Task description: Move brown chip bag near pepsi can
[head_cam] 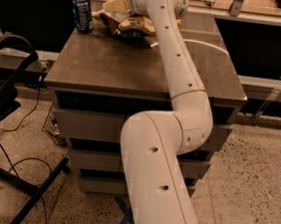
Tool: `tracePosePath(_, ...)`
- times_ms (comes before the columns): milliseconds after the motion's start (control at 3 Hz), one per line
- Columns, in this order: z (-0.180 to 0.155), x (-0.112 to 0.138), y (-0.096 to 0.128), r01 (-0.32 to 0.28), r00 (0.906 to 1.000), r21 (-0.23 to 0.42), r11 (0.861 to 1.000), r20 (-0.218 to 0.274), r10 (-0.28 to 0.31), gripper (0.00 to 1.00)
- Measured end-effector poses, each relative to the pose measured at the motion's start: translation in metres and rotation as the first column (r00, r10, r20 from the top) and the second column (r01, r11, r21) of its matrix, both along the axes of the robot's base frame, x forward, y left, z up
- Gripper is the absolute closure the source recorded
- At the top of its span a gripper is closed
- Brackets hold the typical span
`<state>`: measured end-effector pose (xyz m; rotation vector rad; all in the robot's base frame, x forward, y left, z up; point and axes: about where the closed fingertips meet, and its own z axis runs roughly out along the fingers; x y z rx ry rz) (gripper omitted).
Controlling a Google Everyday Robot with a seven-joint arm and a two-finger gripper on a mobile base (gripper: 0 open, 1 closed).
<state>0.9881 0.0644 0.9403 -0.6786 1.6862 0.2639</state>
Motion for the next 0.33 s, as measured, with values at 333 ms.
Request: tracePosePath(333, -0.0001, 0.0, 0.0001, 0.0, 1.0, 0.0, 1.0, 0.0, 0.0, 0.0)
